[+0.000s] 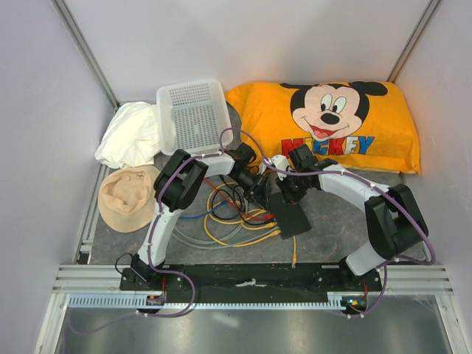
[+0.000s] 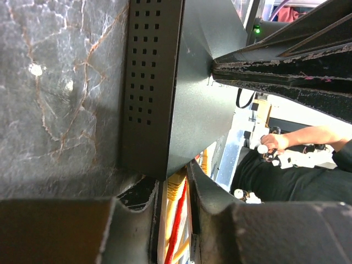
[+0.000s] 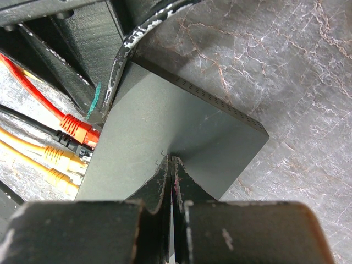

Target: Pull the plug from the switch port

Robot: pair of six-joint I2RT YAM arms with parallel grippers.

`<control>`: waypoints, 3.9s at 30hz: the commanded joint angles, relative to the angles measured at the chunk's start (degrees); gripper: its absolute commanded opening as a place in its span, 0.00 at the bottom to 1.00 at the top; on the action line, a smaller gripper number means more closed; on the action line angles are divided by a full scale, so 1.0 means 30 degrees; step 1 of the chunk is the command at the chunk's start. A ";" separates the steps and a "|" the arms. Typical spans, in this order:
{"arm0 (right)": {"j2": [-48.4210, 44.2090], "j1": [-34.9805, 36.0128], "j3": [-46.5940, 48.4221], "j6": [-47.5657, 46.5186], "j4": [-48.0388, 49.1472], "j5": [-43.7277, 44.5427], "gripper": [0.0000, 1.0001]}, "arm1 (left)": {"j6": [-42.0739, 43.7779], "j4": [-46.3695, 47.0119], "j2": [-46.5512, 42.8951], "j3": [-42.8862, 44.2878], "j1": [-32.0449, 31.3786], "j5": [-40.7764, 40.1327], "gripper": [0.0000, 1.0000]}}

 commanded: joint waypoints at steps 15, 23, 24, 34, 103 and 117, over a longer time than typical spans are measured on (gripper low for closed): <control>-0.1836 0.1335 0.0510 -0.1158 -0.1297 -0.0490 0.00 | -0.0973 0.0264 0.1695 0.2252 -0.0156 0.2388 0.02; -0.0405 0.1719 -0.0281 -0.1421 -0.0800 0.1471 0.00 | -0.0857 0.0001 0.2574 0.4065 -0.0069 0.2419 0.01; -0.0228 0.1720 -0.0281 -0.1452 -0.0770 0.1763 0.00 | -0.0741 -0.0116 0.2691 0.4360 -0.0068 0.2331 0.02; 0.1239 0.1661 -0.0545 -0.0544 0.0226 0.3642 0.00 | 0.0841 -0.1464 0.3307 0.4894 0.0136 0.1715 0.02; 0.0045 0.1398 0.0277 -0.1305 0.0460 0.5428 0.00 | 1.1829 -1.4587 -1.0286 0.4446 0.8602 -1.1701 0.02; -0.2947 0.1193 0.1418 -0.1892 0.0695 0.5777 0.00 | 0.9839 -0.7505 -1.0345 0.0673 0.9043 -1.5425 0.08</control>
